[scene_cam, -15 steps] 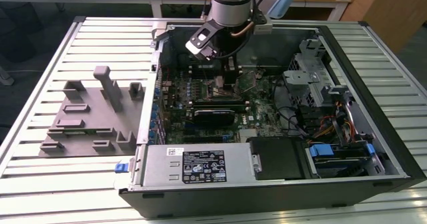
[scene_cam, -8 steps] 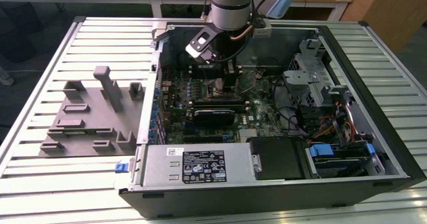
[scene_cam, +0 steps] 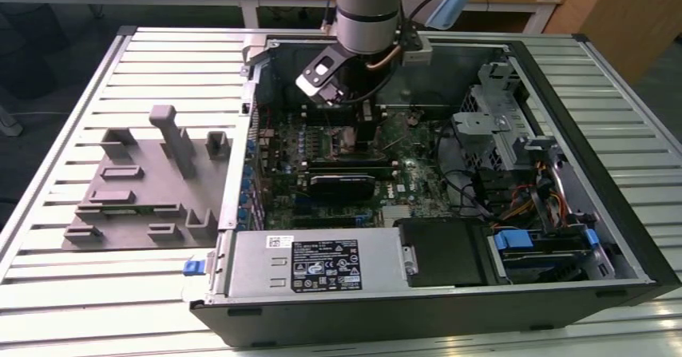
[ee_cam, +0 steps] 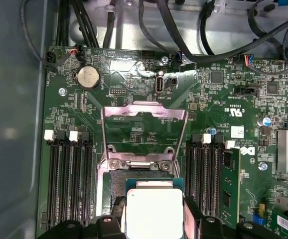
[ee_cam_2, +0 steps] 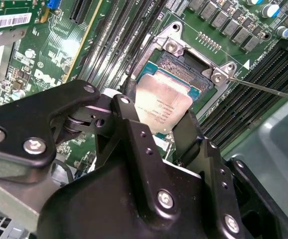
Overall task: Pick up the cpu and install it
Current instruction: 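Place the cpu into insertion slot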
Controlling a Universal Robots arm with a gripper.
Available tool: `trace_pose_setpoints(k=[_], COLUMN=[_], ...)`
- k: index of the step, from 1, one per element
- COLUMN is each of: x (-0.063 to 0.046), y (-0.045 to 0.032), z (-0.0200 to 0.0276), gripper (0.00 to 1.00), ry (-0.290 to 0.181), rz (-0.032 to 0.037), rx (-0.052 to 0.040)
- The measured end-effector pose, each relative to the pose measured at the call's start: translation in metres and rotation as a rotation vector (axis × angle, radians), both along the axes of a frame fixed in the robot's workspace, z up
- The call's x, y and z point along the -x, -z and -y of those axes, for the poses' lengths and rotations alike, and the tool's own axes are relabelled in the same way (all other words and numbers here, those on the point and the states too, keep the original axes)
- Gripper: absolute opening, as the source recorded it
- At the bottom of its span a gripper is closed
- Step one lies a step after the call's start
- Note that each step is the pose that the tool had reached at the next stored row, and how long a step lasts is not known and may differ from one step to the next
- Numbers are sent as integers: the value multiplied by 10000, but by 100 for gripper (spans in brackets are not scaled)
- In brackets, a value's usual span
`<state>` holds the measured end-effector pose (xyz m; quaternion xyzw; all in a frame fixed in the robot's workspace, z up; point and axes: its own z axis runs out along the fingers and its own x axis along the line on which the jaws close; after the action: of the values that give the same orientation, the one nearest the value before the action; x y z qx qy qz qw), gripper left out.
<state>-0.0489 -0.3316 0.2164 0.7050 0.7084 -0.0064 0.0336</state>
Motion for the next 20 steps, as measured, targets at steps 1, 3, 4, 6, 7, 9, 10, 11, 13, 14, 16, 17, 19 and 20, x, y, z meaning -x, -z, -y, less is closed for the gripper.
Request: trace_pose_setpoints(k=[1, 3, 4, 6, 7, 9, 10, 11, 13, 14, 16, 17, 19, 20], x=[1, 6, 11, 20, 24, 29, 30, 30, 31, 31, 31, 31, 32, 32], y=[7, 16, 20, 27, 30, 37, 41, 46, 59, 66, 81, 87, 96, 100], z=[0, 0, 0, 0, 0, 0, 0, -1, 0, 0, 0, 0, -1, -2], gripper=[54, 54, 54, 54, 54, 54, 54, 54, 54, 54, 54, 54, 54, 54], ry=[22, 60, 71, 81, 82, 84, 87, 94, 120, 136, 167, 171, 173, 173], rz=[0, -1, 0, 0, -1, 0, 1, 2, -1, 0, 0, -1, -1, -1], rx=[0, -3, -18, -76, -110, -174, -190, -194, -194, -195, -195, -202, -240, -263])
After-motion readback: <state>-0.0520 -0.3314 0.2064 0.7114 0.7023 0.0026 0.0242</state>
